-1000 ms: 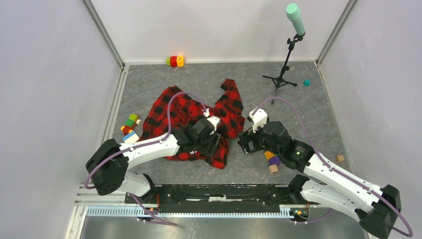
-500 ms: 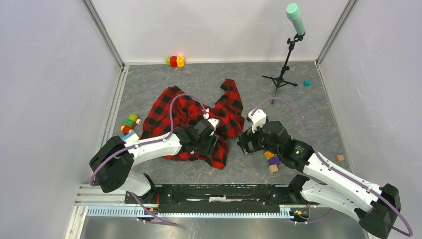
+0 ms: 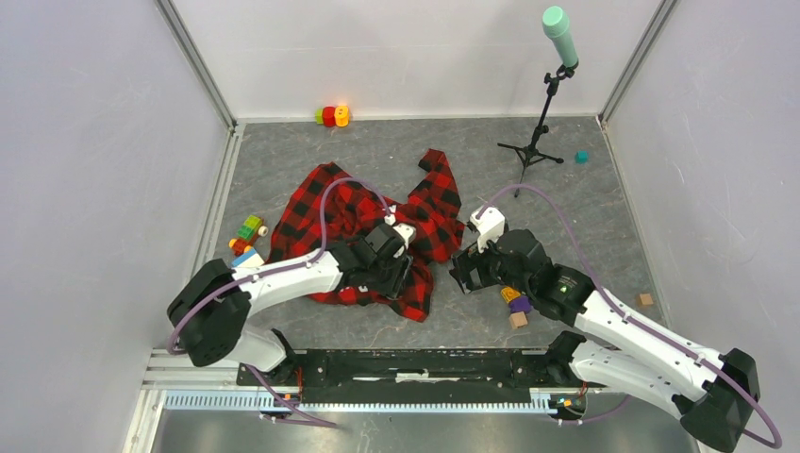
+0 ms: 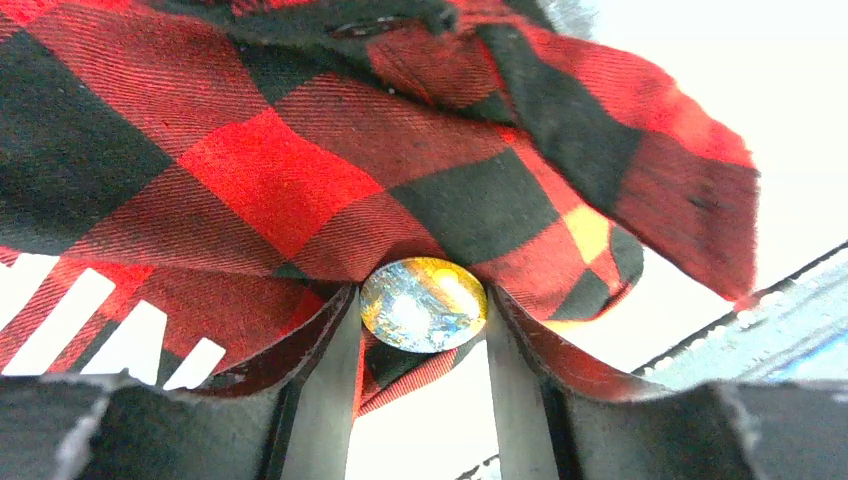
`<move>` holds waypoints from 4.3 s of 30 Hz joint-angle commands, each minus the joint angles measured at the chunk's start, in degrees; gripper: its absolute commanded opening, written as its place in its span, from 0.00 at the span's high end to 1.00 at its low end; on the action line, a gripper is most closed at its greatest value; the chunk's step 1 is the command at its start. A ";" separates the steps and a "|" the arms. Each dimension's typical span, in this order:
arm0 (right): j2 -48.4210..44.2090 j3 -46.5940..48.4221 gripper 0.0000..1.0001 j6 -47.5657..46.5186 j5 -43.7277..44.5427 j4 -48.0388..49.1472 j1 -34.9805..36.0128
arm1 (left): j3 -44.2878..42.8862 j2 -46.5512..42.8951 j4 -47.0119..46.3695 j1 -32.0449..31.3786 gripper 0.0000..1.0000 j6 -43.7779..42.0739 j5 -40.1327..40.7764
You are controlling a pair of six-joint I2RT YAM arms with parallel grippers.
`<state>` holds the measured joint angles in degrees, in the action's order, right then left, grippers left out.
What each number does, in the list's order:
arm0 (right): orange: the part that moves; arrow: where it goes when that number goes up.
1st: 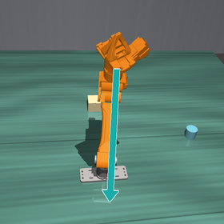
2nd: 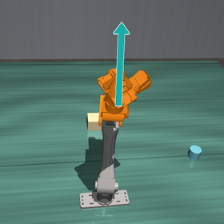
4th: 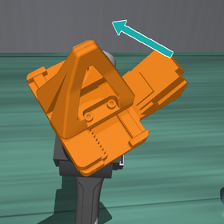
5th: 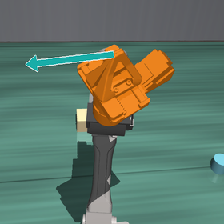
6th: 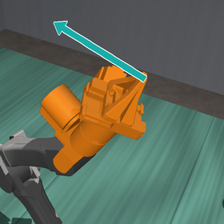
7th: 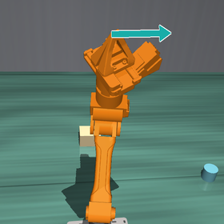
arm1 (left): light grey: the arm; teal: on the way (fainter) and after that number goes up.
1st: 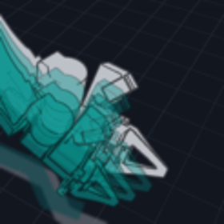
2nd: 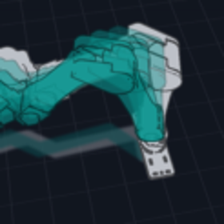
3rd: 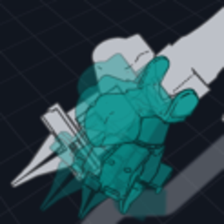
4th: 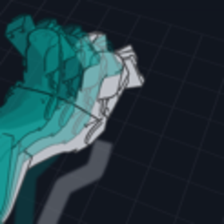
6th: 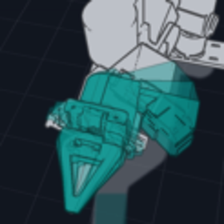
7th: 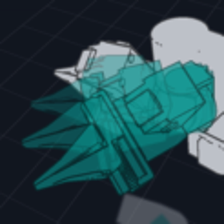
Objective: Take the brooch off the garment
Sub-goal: Pick up the brooch from the clothes, then place the brooch in the brooch box, then close the brooch box at the center of the board.
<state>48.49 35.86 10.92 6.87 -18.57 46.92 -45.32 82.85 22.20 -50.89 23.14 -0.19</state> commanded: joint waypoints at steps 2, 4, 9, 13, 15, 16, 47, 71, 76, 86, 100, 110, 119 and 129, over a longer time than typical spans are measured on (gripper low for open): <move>-0.99 1.18 0.02 1.00 0.54 0.20 -0.82 | -6.07 -5.40 3.36 -1.01 0.51 -1.93 -1.04; -1.09 1.78 0.02 0.94 0.44 -0.76 -1.84 | -7.06 -5.94 2.53 -1.92 0.51 -3.60 -1.25; -1.95 3.49 0.02 0.66 -3.37 -2.72 -6.50 | -9.87 -4.90 -1.52 -4.34 0.53 -9.67 -3.29; -3.79 4.79 0.02 0.73 -2.11 -4.18 -8.96 | -11.62 -1.51 -7.99 -4.45 0.50 -16.41 -12.22; -4.84 4.75 0.02 1.57 0.44 -4.32 -9.45 | -13.76 1.43 -9.05 -4.57 0.51 -18.81 -13.61; -5.33 4.68 0.02 1.79 1.79 -4.25 -9.73 | -14.45 2.81 -10.17 -4.71 0.51 -20.01 -14.23; -22.35 0.49 0.02 1.82 17.21 0.39 -10.27 | -16.13 21.56 -35.11 -8.23 0.48 -33.94 -14.32; -23.18 -1.10 0.02 1.68 16.32 0.33 -10.26 | -20.67 27.81 -36.64 -8.33 0.49 -32.24 -15.68; -23.05 -1.38 0.02 1.64 16.29 0.51 -10.33 | -21.54 28.81 -36.76 -8.28 0.49 -31.86 -16.02; -22.91 -1.82 0.02 1.54 16.35 0.49 -10.27 | -22.97 30.92 -36.35 -8.33 0.48 -31.42 -16.60; -21.85 -1.68 0.02 1.72 16.99 -0.07 -10.27 | -22.56 29.57 -35.56 -8.28 0.20 -30.01 -15.61; -11.74 -0.97 0.12 4.66 13.06 -5.05 -10.42 | -13.68 18.33 -31.31 -8.24 0.16 -31.08 -10.98; -10.46 -5.60 0.33 5.90 6.34 -5.01 -11.65 | -9.00 13.41 -29.62 -7.11 0.19 -21.18 -7.12; -3.91 -1.74 0.50 2.52 -2.47 -4.42 -12.60 | -5.06 10.53 -33.85 -2.20 0.28 -8.00 -12.05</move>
<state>39.09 30.65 15.73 11.51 -24.40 34.74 -52.01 96.86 -7.66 -54.02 7.42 -9.85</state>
